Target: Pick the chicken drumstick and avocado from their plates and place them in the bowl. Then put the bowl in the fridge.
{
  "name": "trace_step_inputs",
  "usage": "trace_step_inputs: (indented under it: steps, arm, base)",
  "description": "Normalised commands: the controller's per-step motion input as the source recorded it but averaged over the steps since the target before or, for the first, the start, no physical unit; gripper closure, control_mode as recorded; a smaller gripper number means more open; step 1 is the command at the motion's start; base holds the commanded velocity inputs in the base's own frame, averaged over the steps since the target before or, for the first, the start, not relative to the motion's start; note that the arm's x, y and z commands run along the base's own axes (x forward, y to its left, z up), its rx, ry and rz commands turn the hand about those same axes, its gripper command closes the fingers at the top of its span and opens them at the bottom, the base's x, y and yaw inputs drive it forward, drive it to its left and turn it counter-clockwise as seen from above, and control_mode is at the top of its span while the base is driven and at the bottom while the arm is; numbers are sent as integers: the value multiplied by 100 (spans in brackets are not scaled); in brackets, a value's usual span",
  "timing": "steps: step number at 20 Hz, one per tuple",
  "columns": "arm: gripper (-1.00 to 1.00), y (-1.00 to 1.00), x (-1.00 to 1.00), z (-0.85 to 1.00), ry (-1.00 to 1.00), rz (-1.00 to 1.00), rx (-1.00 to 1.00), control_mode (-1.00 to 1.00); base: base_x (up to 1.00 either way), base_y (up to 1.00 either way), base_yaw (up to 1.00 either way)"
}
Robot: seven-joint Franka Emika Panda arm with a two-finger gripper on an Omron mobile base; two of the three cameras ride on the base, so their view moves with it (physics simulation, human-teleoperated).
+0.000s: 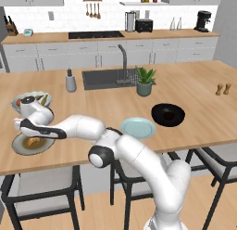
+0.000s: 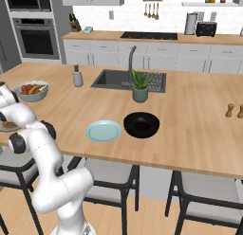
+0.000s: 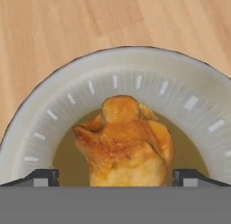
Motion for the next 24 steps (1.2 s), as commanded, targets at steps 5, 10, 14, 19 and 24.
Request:
trace_step_inputs:
  steps: [5,10,14,19,24]
  arm:
    - [-100,0,26,-29,1,13,-6,-100]
    - [100,0,0,-33,2,11,-5,-100]
    - [100,0,-7,-18,6,4,-1,-100]
    - [100,-14,-25,50,2,4,0,-100]
    - [100,-69,-90,95,0,3,0,-100]
  base:
    - [0,0,0]
    - [0,0,0]
    - [0,0,0]
    - [0,0,0]
    - [0,0,0]
